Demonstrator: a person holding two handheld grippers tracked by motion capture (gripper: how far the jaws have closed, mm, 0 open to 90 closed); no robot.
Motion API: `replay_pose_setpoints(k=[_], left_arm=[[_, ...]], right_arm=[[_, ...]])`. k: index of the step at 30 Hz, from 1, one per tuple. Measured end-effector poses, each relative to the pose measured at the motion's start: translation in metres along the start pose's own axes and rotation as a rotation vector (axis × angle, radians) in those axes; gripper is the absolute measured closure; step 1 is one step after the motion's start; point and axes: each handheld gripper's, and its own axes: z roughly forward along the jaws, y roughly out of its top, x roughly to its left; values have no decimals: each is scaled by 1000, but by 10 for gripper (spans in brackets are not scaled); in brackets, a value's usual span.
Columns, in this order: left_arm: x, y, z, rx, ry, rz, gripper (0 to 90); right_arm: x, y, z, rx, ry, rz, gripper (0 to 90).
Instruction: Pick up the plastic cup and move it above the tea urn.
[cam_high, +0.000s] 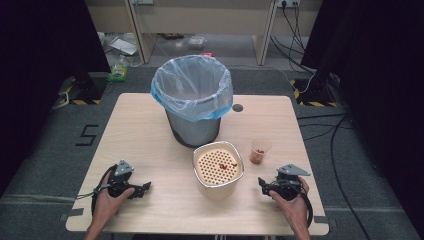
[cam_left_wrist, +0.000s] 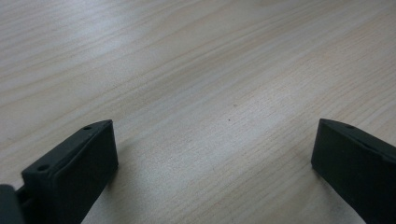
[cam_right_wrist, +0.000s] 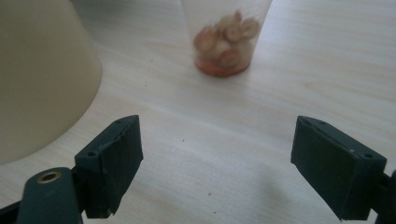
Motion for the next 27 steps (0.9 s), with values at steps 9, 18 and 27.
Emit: replay_pose_setpoints(k=[9,18,27], left_arm=[[0,0,0,0,0,0,0],[0,0,0,1,0,1,0],[0,0,0,0,0,1,0]], right_arm=[[-7,26,-18,-40,-10,-67,271],[-13,51,-24,-66,-29,-61,291],[-18,74,-20,-84,-38,-50,308]])
